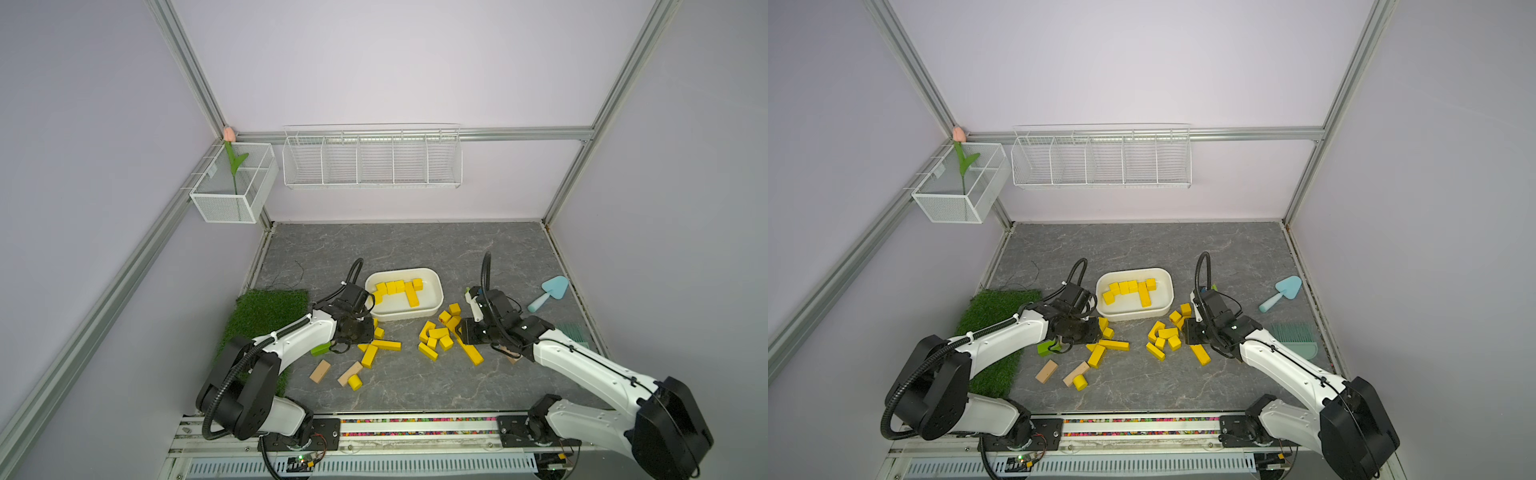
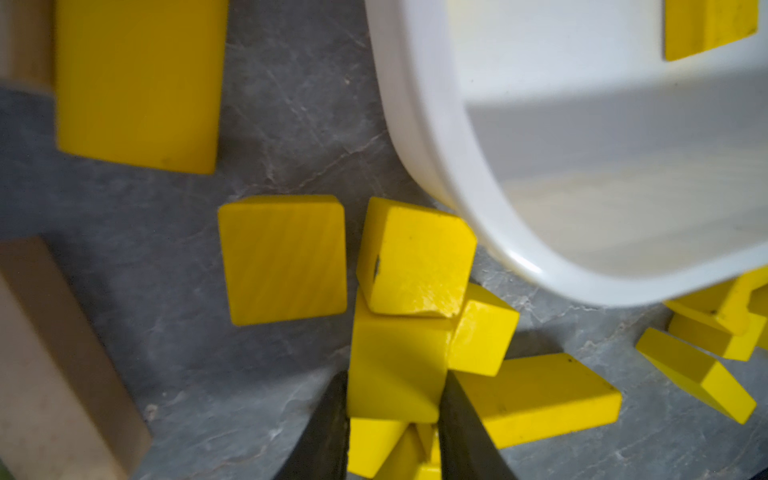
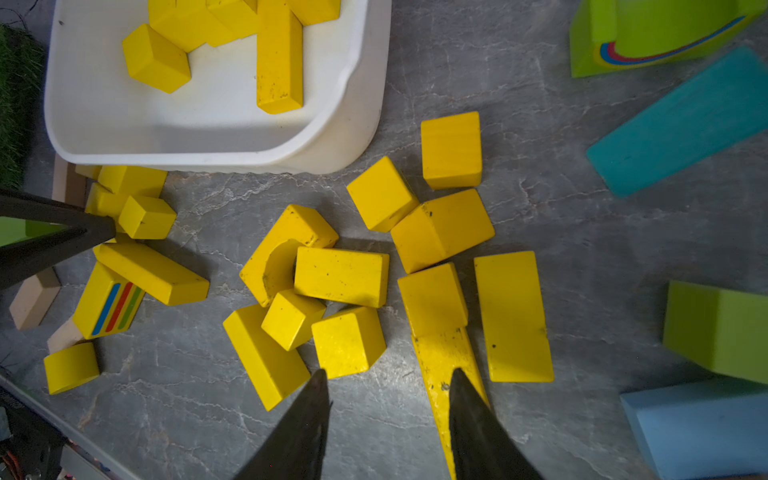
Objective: Pick out the yellow building blocks
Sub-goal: Pick up the building block from the center of the board, then place the building block in the storage box.
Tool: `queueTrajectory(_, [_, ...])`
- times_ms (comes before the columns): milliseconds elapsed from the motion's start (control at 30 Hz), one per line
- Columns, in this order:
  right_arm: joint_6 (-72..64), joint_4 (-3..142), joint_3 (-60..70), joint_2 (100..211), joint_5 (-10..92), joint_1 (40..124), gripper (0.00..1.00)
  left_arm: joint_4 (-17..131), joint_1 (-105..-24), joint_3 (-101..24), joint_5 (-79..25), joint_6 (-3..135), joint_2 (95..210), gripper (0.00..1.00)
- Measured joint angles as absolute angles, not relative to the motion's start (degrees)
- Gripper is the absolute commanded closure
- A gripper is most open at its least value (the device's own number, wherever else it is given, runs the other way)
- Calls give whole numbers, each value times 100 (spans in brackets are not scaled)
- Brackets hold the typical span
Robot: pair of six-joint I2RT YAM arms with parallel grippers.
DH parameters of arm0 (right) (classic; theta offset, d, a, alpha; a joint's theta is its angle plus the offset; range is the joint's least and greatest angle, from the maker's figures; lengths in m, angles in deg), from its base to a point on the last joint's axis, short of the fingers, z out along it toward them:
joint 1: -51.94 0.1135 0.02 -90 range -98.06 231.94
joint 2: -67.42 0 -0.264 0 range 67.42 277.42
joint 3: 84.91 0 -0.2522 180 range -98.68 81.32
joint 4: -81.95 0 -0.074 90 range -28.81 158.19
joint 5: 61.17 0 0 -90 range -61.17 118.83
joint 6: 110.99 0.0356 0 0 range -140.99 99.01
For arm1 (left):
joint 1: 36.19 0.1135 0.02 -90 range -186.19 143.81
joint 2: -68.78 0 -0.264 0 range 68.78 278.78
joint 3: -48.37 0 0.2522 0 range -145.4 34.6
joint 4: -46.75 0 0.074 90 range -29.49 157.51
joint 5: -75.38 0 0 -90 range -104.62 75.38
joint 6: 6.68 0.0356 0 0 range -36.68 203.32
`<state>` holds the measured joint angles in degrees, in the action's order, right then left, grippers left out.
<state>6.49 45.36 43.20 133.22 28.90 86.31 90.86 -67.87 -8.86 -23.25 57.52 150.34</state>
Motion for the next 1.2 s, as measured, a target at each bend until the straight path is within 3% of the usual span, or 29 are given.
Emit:
queueTrajectory(200, [649,4536,4320,13322,2893,8631,52,9084,-6787,-759,-2283,5702,14477,76])
queueTrajectory(667, [649,4536,4320,13322,2890,8631,51,9215,-6829,-667,-2200,5509,13780,77])
queueTrajectory(1200, [667,4578,4464,13108,2890,8616,50,9355,-7782,-3176,-2056,5341,15589,81])
